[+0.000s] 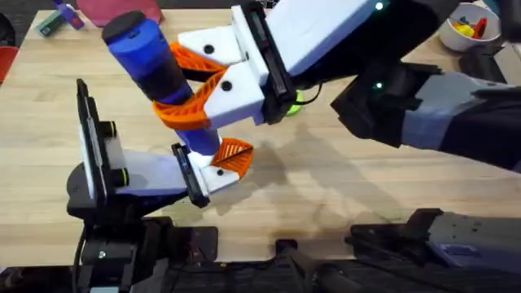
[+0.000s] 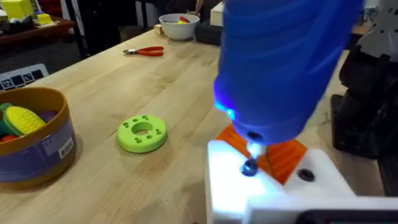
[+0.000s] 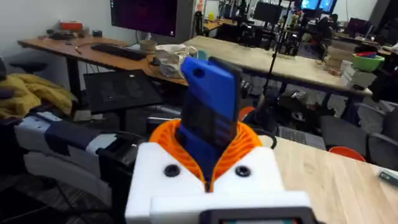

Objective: Pick up the gripper from the table and insert it into the empty holder that is missing its gripper. Then pick up a screw, insert it into the mounting hole, and use the screwdriver to tighten it. Finally, clean up the table by picking up the vegetable and placing it into the bucket.

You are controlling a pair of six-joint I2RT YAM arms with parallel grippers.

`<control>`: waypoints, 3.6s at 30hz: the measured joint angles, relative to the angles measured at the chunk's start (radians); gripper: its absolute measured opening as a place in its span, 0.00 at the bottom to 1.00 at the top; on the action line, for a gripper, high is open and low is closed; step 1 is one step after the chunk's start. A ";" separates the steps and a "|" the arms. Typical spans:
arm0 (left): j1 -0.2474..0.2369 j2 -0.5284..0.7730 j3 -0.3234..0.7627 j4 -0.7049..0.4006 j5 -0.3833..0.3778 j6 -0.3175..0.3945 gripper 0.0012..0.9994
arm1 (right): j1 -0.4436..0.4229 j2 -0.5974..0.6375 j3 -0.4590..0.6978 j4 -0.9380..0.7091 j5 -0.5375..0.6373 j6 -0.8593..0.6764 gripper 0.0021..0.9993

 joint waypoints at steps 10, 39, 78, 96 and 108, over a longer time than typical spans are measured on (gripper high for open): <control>0.000 0.000 0.000 0.000 0.000 0.000 0.02 | 0.001 0.015 0.000 0.001 0.006 -0.004 0.02; 0.000 0.000 0.000 0.000 -0.001 0.000 0.02 | 0.007 0.031 0.000 0.041 0.015 -0.003 0.02; 0.000 0.000 0.000 0.000 0.000 0.000 0.02 | -0.240 -0.051 0.688 -1.718 0.682 -0.744 0.02; 0.000 0.000 0.000 0.002 -0.009 0.000 0.02 | -0.549 0.322 0.689 -1.934 1.017 -1.182 0.02; 0.000 0.000 0.000 0.004 -0.027 0.000 0.02 | -0.575 0.627 0.687 -1.856 1.146 -1.283 0.02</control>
